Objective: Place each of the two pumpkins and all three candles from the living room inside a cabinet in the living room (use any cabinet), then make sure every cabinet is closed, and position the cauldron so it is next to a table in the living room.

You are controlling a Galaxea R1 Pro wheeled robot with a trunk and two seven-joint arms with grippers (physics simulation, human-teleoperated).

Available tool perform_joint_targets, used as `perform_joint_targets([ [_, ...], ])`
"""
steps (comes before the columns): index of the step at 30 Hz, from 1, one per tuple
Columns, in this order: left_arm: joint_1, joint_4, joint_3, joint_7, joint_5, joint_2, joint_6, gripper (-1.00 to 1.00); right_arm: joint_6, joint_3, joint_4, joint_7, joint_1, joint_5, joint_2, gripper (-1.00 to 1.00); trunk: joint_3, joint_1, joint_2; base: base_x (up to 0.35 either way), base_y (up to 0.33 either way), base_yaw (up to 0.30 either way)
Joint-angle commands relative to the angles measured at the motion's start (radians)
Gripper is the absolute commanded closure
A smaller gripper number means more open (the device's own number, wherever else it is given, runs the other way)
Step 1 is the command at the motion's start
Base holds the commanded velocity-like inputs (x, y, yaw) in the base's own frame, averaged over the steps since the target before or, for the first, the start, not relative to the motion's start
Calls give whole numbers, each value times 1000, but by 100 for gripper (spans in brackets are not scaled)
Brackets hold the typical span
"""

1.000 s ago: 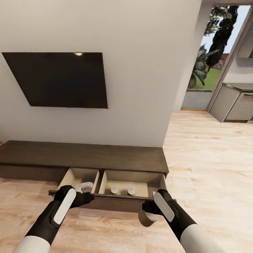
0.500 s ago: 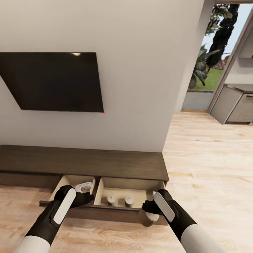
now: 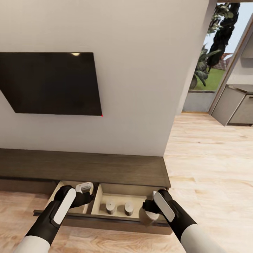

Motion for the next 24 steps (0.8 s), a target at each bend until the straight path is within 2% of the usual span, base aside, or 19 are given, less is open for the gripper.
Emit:
perform_joint_targets([
  [1,-1,-1,-3,10,11,1,2,-100,-5,3,-1,-10,-1,-12,0,100,-2,1,-2,34,0,0],
  [5,-1,0,-3,10,11,1,2,-100,-50,3,4,-15,-1,-11,0,100,-2,1,-2,13,0,0],
  [12,-1,-1,-3,10,11,1,2,-100,-177,3,8,-26,-1,-12,5,100,-2,1,-2,5,0,0],
  [24,-1,0,-3,10,10,-1,0,-100,-193,3,14,-35,-1,-14,5,100,-2,1,-2,200,-27,0],
])
